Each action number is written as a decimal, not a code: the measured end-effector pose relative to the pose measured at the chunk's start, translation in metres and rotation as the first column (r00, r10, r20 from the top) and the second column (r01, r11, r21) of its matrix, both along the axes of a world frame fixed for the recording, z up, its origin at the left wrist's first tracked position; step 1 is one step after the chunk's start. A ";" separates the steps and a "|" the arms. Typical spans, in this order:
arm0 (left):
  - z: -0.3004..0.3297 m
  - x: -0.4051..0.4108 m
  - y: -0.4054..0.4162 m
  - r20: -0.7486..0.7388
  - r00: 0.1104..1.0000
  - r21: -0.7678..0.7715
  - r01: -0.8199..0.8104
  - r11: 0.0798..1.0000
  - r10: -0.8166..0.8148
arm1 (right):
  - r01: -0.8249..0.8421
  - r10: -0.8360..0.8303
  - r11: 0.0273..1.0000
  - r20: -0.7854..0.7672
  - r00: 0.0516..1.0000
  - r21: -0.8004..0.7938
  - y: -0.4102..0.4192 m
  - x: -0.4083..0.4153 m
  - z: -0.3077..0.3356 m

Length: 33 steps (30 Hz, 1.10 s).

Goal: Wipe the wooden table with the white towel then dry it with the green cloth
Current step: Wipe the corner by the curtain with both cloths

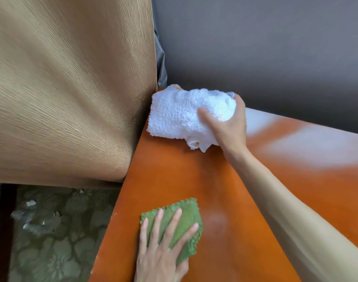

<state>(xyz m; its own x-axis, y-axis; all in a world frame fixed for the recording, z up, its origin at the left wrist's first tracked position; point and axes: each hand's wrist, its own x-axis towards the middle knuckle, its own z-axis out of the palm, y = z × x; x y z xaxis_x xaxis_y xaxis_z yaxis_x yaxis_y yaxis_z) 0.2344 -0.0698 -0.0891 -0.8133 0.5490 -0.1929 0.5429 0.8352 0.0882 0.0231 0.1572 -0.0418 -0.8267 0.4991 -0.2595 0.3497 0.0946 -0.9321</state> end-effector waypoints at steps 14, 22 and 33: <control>0.004 -0.153 0.025 -0.062 0.950 0.049 -0.304 0.951 0.307 | -0.337 0.260 0.617 0.220 0.940 0.711 0.041 0.176 -0.030; 0.013 -0.037 0.065 0.032 0.999 -0.012 0.030 0.999 -0.030 | -0.491 0.341 0.457 0.363 0.867 0.742 0.047 0.239 -0.037; 0.028 -0.006 -0.007 0.111 0.975 -0.032 0.199 0.979 -0.195 | -0.607 0.371 0.402 0.484 0.792 0.685 0.048 0.261 -0.018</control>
<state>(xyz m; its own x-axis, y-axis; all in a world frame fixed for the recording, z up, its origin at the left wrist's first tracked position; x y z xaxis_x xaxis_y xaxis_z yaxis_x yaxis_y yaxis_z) 0.2282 -0.0767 -0.0612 -0.6635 0.6856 -0.2995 0.6864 0.7171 0.1210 0.2842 0.2053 -0.0597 -0.9737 0.1109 -0.1992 0.1638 0.9480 -0.2730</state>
